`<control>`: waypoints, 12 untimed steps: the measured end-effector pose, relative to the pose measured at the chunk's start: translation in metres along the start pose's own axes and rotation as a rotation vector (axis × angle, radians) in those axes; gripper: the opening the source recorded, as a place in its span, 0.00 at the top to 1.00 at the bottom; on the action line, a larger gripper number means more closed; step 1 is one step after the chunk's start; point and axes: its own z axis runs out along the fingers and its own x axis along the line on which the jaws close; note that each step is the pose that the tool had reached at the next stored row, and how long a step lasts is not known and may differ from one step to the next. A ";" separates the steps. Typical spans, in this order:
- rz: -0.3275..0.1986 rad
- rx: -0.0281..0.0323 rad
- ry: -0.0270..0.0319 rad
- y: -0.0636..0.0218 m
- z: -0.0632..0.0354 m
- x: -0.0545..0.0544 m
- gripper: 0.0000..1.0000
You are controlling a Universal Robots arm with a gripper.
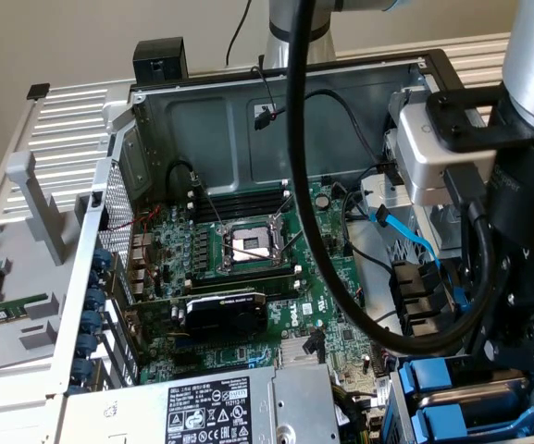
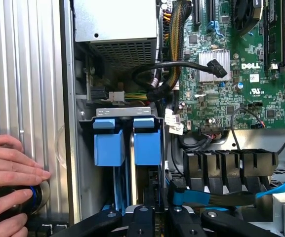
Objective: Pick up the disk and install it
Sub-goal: 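Insert the first disk wire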
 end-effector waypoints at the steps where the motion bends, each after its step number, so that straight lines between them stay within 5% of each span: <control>1: 0.000 0.0000 0.0000 0.0000 0.0000 0.000 0.83; 12: 0.000 0.0013 0.0003 0.0007 0.0001 0.000 0.83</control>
